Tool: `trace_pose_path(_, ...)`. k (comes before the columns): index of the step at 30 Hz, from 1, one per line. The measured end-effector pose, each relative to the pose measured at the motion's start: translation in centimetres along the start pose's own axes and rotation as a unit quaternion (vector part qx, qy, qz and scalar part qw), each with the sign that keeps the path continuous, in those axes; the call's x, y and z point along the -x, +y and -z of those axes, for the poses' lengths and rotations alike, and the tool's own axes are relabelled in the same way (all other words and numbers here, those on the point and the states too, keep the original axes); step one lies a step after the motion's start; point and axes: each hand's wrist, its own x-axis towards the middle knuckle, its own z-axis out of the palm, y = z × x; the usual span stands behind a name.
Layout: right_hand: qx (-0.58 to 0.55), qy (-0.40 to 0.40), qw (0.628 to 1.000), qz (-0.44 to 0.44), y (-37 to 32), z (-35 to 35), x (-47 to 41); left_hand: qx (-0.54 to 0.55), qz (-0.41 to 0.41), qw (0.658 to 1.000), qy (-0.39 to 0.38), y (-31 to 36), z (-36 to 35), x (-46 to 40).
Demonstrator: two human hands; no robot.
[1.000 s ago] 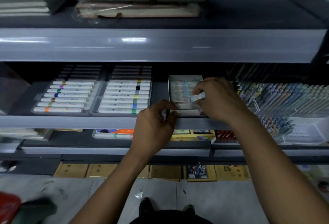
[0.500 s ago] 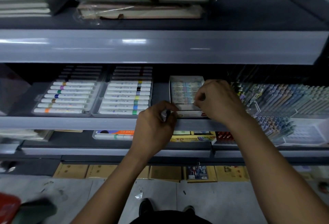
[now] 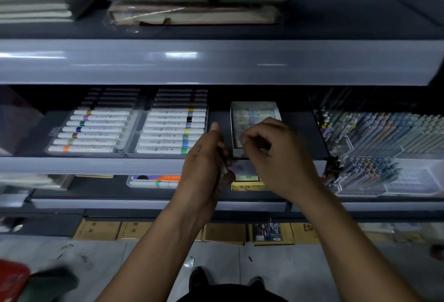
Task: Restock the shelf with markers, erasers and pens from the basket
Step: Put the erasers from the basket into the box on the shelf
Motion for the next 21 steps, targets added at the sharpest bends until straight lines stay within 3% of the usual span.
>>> trace_pose_path(4, -0.09, -0.032, 0.995, -0.009, -2.3, -1.2, 2.1, 0.175, 0.073, 0.981, -0.043, 1.1, -0.4, 0.9)
trace_pose_path(10, -0.076, -0.022, 0.996, -0.034, -2.9, -2.0, 2.9, 0.187, 0.091, 0.977, -0.058, 1.9, -0.6, 1.9)
trace_pose_path(17, -0.183, -0.009, 0.98, -0.081, -2.4, -1.2, 2.5, 0.174, 0.161, 0.961, -0.141, 1.9, -0.2, 1.4)
trace_pose_path(21, -0.231, -0.009, 0.967, -0.109, -1.8, -0.3, 2.1, 0.184, 0.182, 0.96, -0.11, 1.1, -0.2, 0.9)
